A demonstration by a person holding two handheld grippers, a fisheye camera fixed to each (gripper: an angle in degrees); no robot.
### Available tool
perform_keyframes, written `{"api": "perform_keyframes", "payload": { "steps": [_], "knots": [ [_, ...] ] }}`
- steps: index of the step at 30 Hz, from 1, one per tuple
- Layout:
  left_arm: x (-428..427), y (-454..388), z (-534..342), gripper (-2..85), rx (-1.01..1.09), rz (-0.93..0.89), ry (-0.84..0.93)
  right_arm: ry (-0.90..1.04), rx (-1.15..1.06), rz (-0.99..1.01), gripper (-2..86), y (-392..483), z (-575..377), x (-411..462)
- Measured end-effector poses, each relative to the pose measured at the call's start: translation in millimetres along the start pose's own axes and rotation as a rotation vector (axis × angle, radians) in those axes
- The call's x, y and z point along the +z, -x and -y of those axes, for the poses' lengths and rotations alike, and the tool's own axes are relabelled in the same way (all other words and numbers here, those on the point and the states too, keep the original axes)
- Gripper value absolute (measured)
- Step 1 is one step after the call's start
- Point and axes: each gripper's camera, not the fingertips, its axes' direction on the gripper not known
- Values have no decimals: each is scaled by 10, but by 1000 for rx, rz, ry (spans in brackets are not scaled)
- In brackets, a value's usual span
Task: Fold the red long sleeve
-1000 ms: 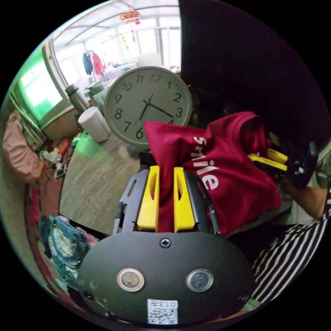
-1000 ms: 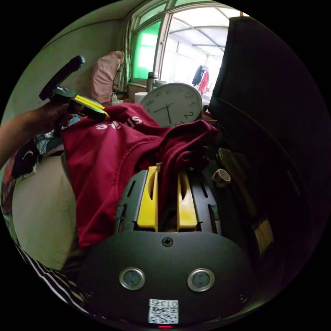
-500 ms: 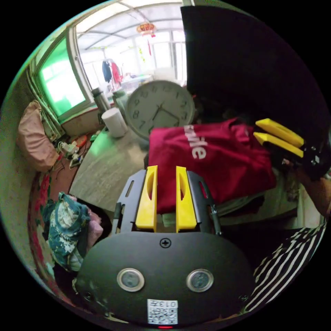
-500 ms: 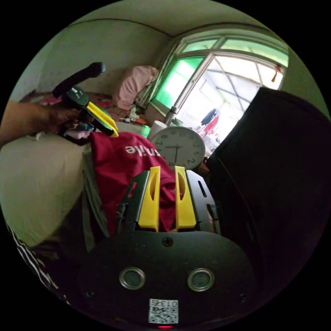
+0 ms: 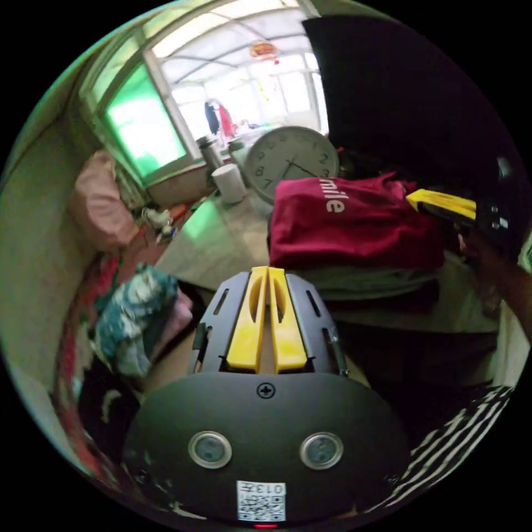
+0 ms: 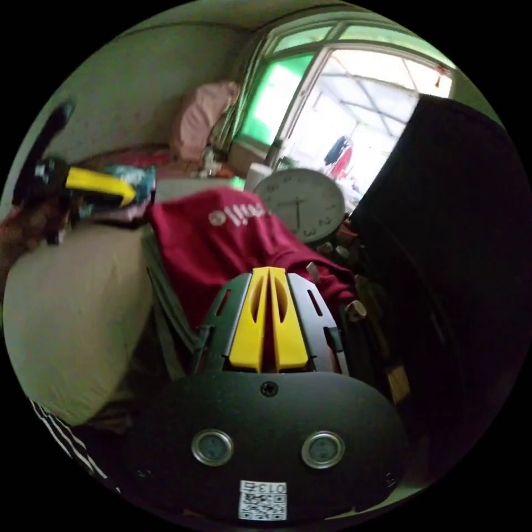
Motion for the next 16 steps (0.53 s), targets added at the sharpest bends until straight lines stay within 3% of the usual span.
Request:
{"api": "perform_keyframes", "payload": {
  "steps": [2, 5, 9, 16],
  "knots": [
    [-249, 448, -621, 3, -217, -144, -10, -85, 36, -8, 1, 17, 16, -256],
    [-425, 809, -1460, 0, -333, -196, 90, -75, -41, 36, 1, 299, 55, -421],
    [-660, 1113, -2333, 0, -453, -124, 172, -46, -215, 6, 2, 1033, 132, -380],
    [-1009, 1684, -2827, 22, -571, 3, 187, -29, -305, 318, 31, 1920, 672, 38]
  ]
}}
